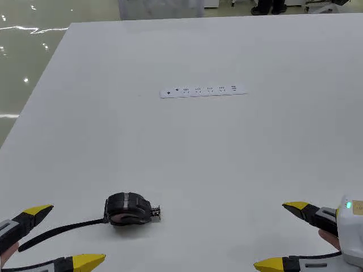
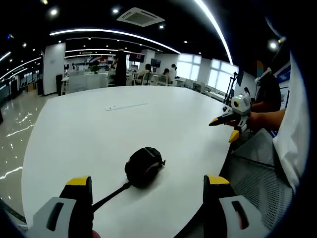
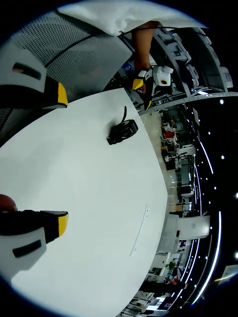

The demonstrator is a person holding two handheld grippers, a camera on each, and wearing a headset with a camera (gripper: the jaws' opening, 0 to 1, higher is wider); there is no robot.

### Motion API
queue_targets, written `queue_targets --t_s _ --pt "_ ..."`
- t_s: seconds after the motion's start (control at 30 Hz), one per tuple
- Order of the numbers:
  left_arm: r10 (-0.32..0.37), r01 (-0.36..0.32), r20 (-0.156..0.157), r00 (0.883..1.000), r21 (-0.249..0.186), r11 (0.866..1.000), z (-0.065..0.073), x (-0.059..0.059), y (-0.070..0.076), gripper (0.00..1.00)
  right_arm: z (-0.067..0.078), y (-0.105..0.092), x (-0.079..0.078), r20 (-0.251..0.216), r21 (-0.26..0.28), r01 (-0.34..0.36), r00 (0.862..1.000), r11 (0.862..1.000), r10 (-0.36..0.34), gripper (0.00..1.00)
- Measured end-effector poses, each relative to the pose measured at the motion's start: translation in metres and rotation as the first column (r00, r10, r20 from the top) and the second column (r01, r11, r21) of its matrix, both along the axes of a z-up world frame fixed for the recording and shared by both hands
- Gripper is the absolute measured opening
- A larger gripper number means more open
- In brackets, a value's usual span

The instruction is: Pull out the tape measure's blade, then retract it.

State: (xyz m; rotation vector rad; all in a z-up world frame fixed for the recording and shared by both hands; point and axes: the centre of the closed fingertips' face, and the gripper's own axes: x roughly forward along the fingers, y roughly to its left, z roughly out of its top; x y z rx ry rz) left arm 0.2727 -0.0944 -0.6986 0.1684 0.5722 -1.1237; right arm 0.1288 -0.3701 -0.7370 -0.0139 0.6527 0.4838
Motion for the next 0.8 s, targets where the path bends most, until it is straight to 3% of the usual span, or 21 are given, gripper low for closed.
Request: queue_targets --t_s 0.33,0.6,0.8 --pt "-0.104 0.104 -0.002 0.995 0.044 0.994 -0.009 0.002 -0.007 0.86 -0.01 0.013 0.006 -0.012 -0.01 -0.052 0.999 0.999 0.052 0.84" --pt "-0.162 0.161 0.007 0.987 0.064 0.985 -0.016 0.01 -0.016 0.85 -0.009 0.021 0.016 0.018 0.0 -0.101 0.995 0.995 0.101 0.81" --pt "-0.225 0.224 0.002 0.974 0.089 0.971 -0.025 0.011 -0.024 0.84 -0.012 0.025 0.024 0.015 -0.009 -0.146 0.989 0.989 0.146 0.8"
